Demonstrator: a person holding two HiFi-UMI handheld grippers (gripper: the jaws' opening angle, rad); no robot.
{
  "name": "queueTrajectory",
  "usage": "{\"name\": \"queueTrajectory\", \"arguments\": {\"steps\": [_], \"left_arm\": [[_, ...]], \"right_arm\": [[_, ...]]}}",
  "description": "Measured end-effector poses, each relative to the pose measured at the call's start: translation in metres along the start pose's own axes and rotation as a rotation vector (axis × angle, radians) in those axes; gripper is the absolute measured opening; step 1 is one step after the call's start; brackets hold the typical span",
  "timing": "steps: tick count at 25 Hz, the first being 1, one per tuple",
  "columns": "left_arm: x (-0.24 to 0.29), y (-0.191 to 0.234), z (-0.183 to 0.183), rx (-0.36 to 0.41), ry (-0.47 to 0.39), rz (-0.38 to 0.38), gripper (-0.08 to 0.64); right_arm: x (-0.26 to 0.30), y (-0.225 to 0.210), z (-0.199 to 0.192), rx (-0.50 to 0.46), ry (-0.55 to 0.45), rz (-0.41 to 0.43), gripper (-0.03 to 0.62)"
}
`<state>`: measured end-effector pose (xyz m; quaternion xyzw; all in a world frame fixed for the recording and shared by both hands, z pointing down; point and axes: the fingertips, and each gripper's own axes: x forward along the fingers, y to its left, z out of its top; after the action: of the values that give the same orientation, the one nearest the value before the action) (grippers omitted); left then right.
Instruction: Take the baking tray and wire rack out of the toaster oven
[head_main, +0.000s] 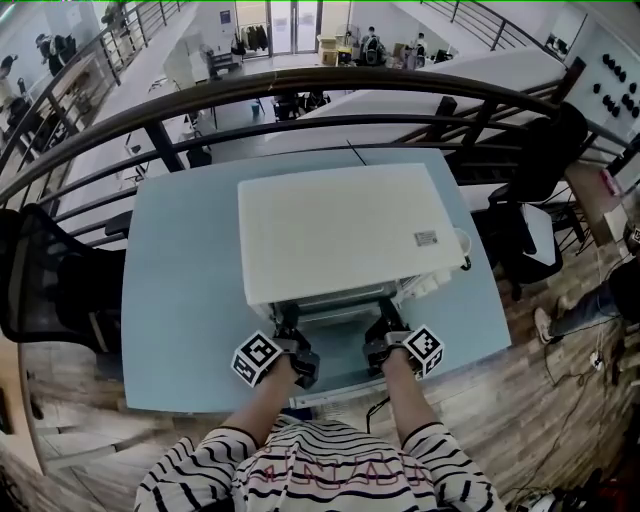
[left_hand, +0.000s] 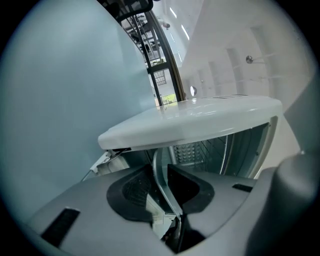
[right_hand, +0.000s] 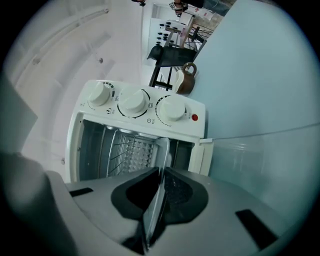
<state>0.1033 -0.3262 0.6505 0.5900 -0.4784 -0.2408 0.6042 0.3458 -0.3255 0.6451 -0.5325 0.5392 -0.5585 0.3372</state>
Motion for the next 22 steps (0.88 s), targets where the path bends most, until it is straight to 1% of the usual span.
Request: {"name": "queueTrajectory", "arguments": {"steps": [1,5,14,19,22], "left_arm": [[-0.003,0.001,-0.002,-0.003,0.002,0.004,0.108],[-0.02,0.003,-0.013,-0.023,0.006,0.004,0.103],[-0.068,0.003,-0.039,-0.102,0.006,-0.048,0.091],[-0.099,0.005,-0.055,-0.116,0.002,-0.07,0.091],[-0.115,0.006,-0.063,-0.125,0.001,-0.081,0.091]], "right_arm": [[-0.004,0.0,-0.001,0.004,0.0,0.001,0.052],[-0.025,-0.004,-0.004,0.02,-0.001,-0.006,0.051],[-0.081,-0.003,-0.013,0.028,-0.01,0.015,0.048],[-0.118,-0.004,-0.02,0.016,0.001,0.033,0.046],[-0.141,-0.006,-0.026,0.028,-0.002,0.041,0.044]]}}
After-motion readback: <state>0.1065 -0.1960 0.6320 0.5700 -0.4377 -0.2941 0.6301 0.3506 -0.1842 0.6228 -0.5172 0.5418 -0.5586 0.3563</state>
